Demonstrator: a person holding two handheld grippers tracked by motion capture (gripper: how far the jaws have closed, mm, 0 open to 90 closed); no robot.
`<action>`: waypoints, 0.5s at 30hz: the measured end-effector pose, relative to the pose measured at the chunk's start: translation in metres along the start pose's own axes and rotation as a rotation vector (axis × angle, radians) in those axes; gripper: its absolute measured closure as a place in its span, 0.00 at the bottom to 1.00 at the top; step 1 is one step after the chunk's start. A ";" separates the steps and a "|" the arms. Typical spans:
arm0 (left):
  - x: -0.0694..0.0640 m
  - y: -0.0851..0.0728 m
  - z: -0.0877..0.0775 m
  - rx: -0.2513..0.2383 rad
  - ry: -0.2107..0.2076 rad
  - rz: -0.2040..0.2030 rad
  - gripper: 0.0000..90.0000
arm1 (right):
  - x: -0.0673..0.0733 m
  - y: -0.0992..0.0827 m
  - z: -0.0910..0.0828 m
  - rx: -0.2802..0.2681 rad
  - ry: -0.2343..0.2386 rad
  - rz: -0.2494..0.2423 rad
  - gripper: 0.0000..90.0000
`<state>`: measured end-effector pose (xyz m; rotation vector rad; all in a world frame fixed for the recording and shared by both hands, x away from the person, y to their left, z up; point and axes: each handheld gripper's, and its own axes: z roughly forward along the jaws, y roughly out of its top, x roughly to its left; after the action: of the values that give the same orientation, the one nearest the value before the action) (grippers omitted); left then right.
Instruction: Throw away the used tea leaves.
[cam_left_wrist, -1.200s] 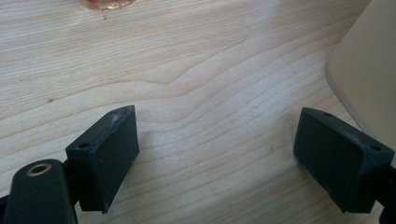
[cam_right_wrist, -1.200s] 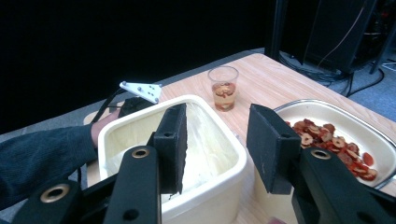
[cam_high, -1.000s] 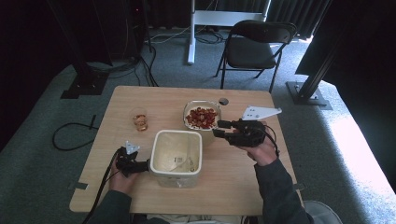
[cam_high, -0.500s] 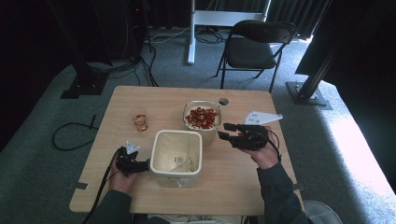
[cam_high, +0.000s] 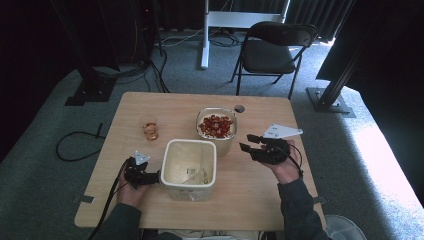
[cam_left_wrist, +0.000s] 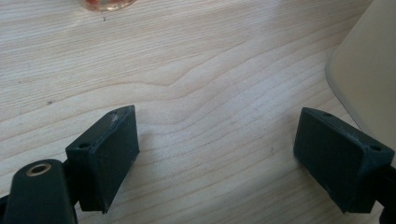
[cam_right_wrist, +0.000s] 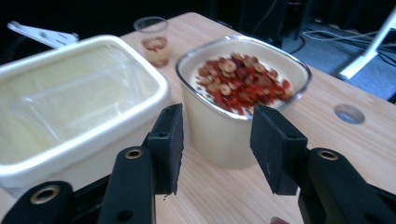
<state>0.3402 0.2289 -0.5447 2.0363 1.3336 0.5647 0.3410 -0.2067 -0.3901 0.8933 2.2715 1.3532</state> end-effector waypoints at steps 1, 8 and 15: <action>0.000 0.000 0.000 0.000 0.000 0.000 0.16 | -0.002 -0.003 0.001 0.005 -0.009 0.001 0.59; 0.003 0.000 0.000 -0.004 -0.004 0.005 0.18 | -0.011 -0.026 0.008 0.036 -0.078 0.016 0.59; 0.010 0.002 0.002 -0.004 -0.003 0.005 0.18 | -0.019 -0.048 0.017 0.080 -0.111 0.028 0.58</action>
<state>0.3468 0.2366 -0.5445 2.0376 1.3251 0.5664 0.3487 -0.2248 -0.4402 1.0047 2.2491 1.2005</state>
